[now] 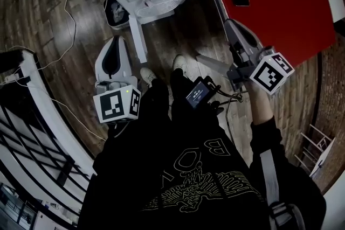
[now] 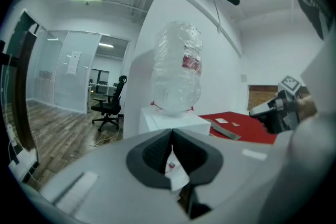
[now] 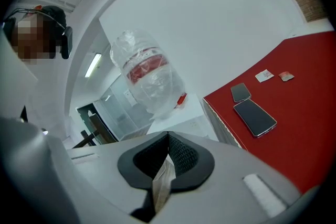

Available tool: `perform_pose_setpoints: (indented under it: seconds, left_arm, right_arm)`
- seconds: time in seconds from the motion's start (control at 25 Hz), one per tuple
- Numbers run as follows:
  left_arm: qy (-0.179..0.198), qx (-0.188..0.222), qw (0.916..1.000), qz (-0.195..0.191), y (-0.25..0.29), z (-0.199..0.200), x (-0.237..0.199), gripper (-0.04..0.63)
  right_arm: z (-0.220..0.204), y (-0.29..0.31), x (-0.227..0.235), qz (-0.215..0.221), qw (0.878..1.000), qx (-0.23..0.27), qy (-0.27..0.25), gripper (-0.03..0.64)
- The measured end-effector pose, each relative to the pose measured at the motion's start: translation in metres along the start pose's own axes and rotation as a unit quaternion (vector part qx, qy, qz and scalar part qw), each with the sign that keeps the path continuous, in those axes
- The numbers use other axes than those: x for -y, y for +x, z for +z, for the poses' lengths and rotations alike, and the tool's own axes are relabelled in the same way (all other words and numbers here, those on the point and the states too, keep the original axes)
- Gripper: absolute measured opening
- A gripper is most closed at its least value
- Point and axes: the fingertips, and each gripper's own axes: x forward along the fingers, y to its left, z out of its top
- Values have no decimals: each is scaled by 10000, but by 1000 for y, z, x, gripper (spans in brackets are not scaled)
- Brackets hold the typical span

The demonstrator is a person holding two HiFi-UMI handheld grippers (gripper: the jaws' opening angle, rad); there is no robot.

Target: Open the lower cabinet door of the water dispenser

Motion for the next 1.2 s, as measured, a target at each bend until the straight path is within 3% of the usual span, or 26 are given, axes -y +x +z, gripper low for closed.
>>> perform_pose_setpoints:
  seconds: [0.24, 0.44, 0.68, 1.2]
  left_arm:
    - [15, 201, 9998, 62, -12, 23, 4, 6]
    - [16, 403, 9992, 47, -20, 46, 13, 6]
    - [24, 707, 9975, 16, -31, 82, 23, 6]
    - [-112, 988, 9949, 136, -31, 118, 19, 7]
  right_arm:
    - [18, -16, -11, -44, 9996, 292, 2, -6]
    - [30, -26, -17, -461, 9962, 441, -600, -6]
    - [53, -32, -39, -649, 9863, 636, -1380, -7]
    - [87, -21, -62, -836, 9717, 1052, -1944, -6]
